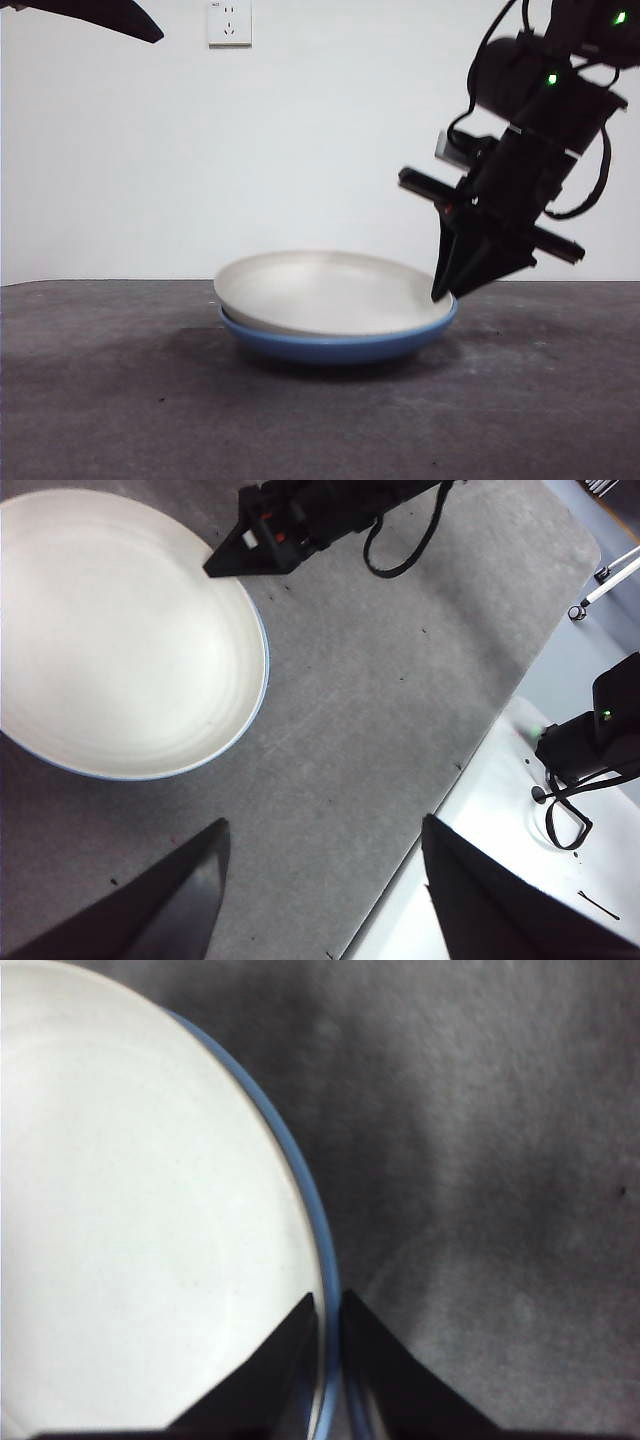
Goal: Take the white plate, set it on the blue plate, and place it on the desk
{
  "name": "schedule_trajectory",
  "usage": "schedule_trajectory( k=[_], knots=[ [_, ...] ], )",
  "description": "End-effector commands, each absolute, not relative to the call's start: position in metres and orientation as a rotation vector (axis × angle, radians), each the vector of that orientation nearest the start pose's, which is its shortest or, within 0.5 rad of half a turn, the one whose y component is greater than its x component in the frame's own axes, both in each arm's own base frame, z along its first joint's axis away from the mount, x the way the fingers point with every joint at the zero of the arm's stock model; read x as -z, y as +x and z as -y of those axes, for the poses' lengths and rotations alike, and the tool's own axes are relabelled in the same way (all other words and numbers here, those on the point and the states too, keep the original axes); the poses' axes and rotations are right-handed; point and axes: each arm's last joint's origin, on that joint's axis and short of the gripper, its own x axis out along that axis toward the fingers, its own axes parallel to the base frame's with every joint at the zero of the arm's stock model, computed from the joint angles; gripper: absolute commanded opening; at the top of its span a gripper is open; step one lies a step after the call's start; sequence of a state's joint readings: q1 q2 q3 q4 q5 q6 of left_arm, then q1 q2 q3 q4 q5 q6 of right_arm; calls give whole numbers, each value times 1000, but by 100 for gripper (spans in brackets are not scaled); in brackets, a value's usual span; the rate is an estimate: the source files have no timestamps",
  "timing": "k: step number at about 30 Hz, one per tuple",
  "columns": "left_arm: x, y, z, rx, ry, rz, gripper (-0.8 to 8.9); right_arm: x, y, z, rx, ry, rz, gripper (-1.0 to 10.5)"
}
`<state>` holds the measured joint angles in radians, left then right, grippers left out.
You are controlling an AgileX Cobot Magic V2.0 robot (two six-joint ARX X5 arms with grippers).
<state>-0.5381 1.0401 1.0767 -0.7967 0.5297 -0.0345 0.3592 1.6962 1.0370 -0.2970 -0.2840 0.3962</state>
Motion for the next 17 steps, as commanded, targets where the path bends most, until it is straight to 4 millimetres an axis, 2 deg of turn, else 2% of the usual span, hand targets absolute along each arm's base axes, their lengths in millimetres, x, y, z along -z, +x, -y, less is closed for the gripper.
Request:
schedule_trajectory(
  k=[1,5,10,14,17],
  knots=[
    [-339,161,115,1020,-13,-798,308,-174,320,-131,-384,334,-1094,12],
    [-339,161,115,1020,-13,-799,308,-166,322,-132,-376,331,-1117,12],
    [-339,161,115,1020,-13,-798,308,-165,321,-134,-382,327,-1120,29],
    [-339,161,115,1020,-13,-800,308,-167,320,-134,-384,328,-1119,244],
    [-338,161,115,1019,-13,-802,308,-174,319,-133,-390,330,-1101,297]
  ],
)
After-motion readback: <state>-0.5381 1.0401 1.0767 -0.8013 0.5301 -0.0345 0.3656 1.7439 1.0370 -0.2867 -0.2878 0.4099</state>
